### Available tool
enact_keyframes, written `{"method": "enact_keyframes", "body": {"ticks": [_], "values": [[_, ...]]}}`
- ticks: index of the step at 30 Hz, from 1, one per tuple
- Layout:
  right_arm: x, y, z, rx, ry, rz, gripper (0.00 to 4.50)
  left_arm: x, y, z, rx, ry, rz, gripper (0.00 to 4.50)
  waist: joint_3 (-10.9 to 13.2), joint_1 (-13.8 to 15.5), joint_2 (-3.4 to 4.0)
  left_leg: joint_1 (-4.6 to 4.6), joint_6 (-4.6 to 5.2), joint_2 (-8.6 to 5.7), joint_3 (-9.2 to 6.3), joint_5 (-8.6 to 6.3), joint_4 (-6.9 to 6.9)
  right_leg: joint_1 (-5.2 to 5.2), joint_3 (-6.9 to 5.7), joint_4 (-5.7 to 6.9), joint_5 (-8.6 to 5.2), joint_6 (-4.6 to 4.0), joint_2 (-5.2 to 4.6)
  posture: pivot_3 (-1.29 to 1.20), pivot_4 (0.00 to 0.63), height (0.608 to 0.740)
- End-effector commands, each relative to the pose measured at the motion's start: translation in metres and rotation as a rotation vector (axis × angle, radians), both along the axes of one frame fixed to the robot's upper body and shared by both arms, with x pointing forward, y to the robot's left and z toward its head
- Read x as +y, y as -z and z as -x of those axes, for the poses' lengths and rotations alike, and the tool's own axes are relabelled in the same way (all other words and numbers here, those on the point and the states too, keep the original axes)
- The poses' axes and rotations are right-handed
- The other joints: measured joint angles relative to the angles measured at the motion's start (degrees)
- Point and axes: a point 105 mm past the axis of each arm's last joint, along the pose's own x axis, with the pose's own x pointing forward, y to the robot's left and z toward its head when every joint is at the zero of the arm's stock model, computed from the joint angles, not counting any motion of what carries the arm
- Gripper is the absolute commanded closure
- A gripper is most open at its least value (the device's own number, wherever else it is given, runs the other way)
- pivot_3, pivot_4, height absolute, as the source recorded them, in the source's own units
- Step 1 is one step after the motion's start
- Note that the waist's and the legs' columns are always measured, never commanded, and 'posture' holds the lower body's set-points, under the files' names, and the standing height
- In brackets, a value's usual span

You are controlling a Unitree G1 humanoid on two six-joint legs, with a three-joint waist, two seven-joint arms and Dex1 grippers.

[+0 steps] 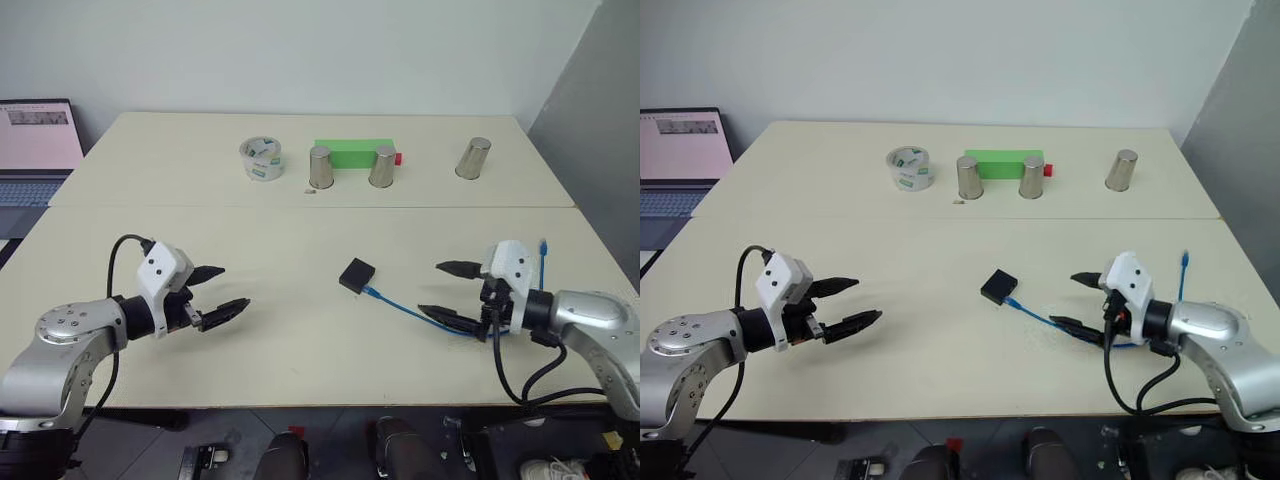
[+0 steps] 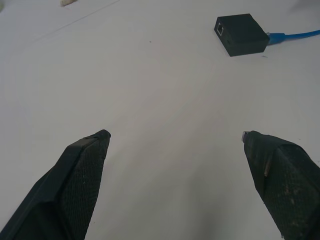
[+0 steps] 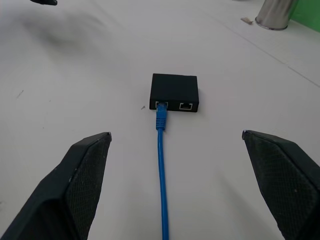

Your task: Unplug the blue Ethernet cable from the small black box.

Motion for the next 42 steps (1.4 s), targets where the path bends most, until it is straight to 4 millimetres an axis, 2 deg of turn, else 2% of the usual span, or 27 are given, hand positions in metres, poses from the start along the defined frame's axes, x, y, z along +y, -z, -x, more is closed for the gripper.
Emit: {"method": "enact_keyframes", "body": {"ticks": [1,5,7,11,16,25,29,30,32,36,37,40,42], "values": [[0.015,0.01,-0.017,-0.046,0.067,0.004,0.05,-0.019,-0.001,0.001,-0.034,0.091,-0.021,0.0,-0.01,-0.07,-0.01,0.0,0.0,0.0,0.02,0.0,0.0,0.0,0.02,0.0,0.0,0.0,0.0,0.0,0.15,0.74],[0.029,0.025,-0.029,-0.035,0.096,0.0,0.05,-0.03,0.002,0.001,-0.049,0.15,-0.017,0.0,0.0,-0.1,0.0,-0.01,0.0,-0.01,0.03,0.0,0.0,-0.04,0.03,0.05,0.0,0.0,0.0,0.0,0.15,0.74],[0.042,0.038,-0.031,0.0,0.074,-0.011,0.05,-0.039,0.001,0.004,-0.044,0.197,0.013,0.0,0.0,-0.1,0.0,-0.02,0.0,0.0,0.04,0.0,-0.02,-0.06,0.03,0.05,0.0,0.0,0.0,0.0,0.15,0.74],[0.057,0.053,-0.038,0.04,0.066,-0.02,0.05,-0.045,0.003,0.003,-0.036,0.223,0.008,0.0,0.0,-0.15,0.01,-0.02,0.0,0.01,0.04,0.0,-0.01,-0.08,0.03,0.09,0.0,-0.01,0.01,0.0,0.15,0.74],[0.067,0.06,-0.04,0.062,0.04,-0.006,0.87,-0.046,0.006,0.002,-0.029,0.222,0.008,0.0,0.0,-0.17,0.01,-0.01,0.0,0.01,0.04,0.0,0.01,-0.08,0.04,0.14,0.0,-0.01,0.0,0.0,0.15,0.74],[0.069,0.058,-0.045,0.044,0.01,0.033,3.13,-0.048,0.008,0.0,-0.033,0.221,0.048,0.0,0.0,-0.23,0.01,0.01,0.0,0.01,0.03,0.0,0.0,-0.08,0.03,0.17,-0.01,-0.02,0.02,0.0,0.15,0.74],[0.072,0.046,-0.05,-0.054,-0.05,0.092,4.23,-0.047,0.012,-0.004,0.003,0.192,0.101,0.0,0.0,-0.25,0.01,0.01,0.0,0.01,0.02,0.0,0.02,-0.08,0.02,0.19,0.0,-0.01,0.02,0.0,0.15,0.74],[0.074,0.043,-0.051,-0.094,-0.08,0.116,4.37,-0.046,0.014,-0.005,0.016,0.186,0.114,0.0,0.0,-0.26,0.01,0.01,0.0,0.01,0.01,0.0,0.03,-0.08,0.01,0.21,0.0,-0.01,0.02,0.0,0.15,0.74],[0.078,0.038,-0.05,-0.143,-0.143,0.149,4.37,-0.046,0.016,-0.005,0.044,0.179,0.153,0.0,0.0,-0.26,0.01,0.02,0.0,0.0,0.02,0.0,0.02,-0.09,0.02,0.21,0.0,-0.01,0.02,0.0,0.15,0.74],[0.088,0.016,-0.047,-0.384,-0.311,0.261,4.37,-0.047,0.014,-0.005,0.133,0.166,0.296,0.0,0.01,-0.28,0.01,-0.02,0.0,0.01,0.02,0.0,0.01,-0.12,0.01,0.19,0.0,-0.01,0.02,0.0,0.15,0.74],[0.089,0.011,-0.046,-0.495,-0.363,0.324,4.37,-0.05,0.013,-0.002,0.175,0.186,0.318,0.0,0.0,-0.28,0.01,-0.03,0.0,0.0,0.03,0.0,0.02,-0.14,0.01,0.19,0.0,-0.01,0.02,0.0,0.15,0.74],[0.094,0.001,-0.041,-0.732,-0.503,0.429,4.37,-0.058,0.003,-0.002,0.22,0.198,0.43,0.0,0.01,-0.29,0.01,-0.02,0.0,-0.01,0.04,0.0,0.01,-0.12,0.02,0.19,0.0,-0.01,0.01,0.0,0.15,0.74],[0.097,-0.001,-0.038,-0.795,-0.549,0.437,4.37,-0.061,-0.002,-0.004,0.225,0.196,0.474,0.0,0.0,-0.28,0.01,-0.01,0.0,0.0,0.03,0.0,0.02,-0.11,0.0,0.19,0.0,-0.01,0.02,0.0,0.15,0.74]]}}
